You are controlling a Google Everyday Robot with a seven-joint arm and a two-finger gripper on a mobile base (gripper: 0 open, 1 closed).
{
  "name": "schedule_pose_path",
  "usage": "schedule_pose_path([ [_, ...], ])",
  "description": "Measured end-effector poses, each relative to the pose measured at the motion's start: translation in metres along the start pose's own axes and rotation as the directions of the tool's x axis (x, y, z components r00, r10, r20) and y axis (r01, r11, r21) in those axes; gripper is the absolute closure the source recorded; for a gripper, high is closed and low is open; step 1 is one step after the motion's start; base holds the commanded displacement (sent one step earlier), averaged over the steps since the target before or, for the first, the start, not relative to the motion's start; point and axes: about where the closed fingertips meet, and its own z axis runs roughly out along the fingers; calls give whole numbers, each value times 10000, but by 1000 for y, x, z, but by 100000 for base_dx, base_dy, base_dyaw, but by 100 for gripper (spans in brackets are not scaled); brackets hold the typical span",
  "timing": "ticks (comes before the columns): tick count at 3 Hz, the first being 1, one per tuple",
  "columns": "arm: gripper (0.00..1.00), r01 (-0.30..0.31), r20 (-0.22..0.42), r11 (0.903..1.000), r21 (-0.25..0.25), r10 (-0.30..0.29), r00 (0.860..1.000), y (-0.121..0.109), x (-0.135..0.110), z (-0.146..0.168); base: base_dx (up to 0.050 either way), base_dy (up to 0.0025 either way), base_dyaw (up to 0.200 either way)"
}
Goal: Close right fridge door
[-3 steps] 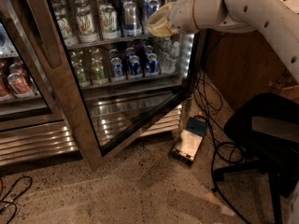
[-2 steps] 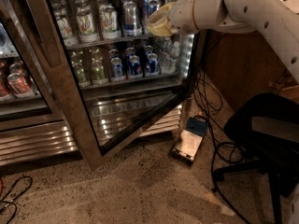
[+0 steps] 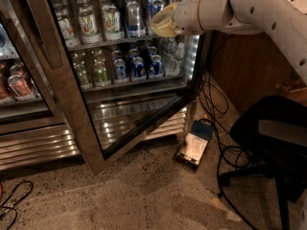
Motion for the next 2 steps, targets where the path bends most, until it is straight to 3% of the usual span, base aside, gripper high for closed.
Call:
schedule_pose_path([
  [1, 100, -27, -12, 10000, 32, 27, 10000, 0, 0, 0, 0, 0, 0],
  [2, 100, -57, -29, 10000, 63, 57, 10000, 1, 0, 0, 4849, 0, -12],
])
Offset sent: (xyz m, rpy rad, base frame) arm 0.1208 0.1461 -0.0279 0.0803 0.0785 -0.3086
